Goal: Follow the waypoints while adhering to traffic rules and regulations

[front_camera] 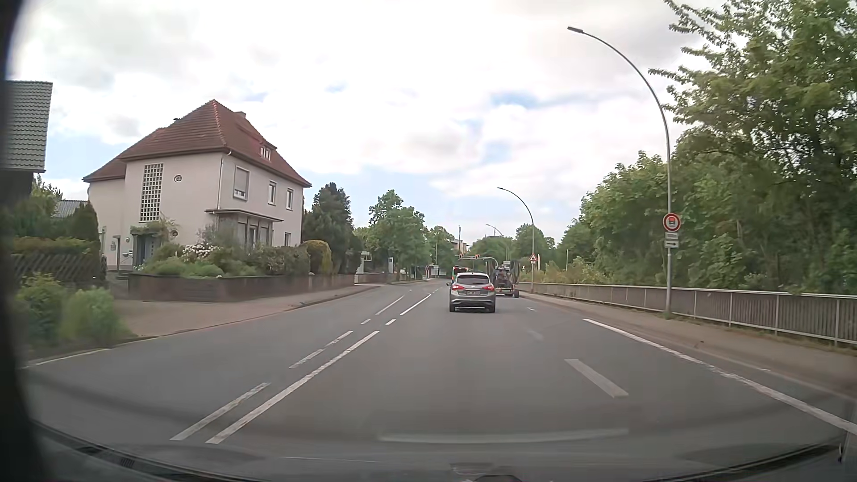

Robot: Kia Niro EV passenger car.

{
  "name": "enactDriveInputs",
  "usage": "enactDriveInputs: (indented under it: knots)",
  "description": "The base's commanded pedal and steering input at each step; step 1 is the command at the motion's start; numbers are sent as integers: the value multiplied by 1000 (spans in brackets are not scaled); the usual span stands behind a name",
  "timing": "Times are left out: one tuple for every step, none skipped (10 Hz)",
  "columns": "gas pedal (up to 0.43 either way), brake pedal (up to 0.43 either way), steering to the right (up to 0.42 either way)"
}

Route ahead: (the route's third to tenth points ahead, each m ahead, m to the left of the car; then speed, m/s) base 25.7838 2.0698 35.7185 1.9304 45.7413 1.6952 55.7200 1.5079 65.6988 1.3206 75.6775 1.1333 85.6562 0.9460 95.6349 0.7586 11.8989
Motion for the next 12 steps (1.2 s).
enactDriveInputs:
  knots:
    - [0,0,-7]
    - [0,0,-7]
    - [0,0,-7]
    - [0,0,-6]
    - [0,0,-7]
    - [20,0,-7]
    - [28,0,-6]
    - [67,0,-5]
    - [79,0,-4]
    - [79,0,-3]
    - [79,0,-2]
    - [79,0,-1]
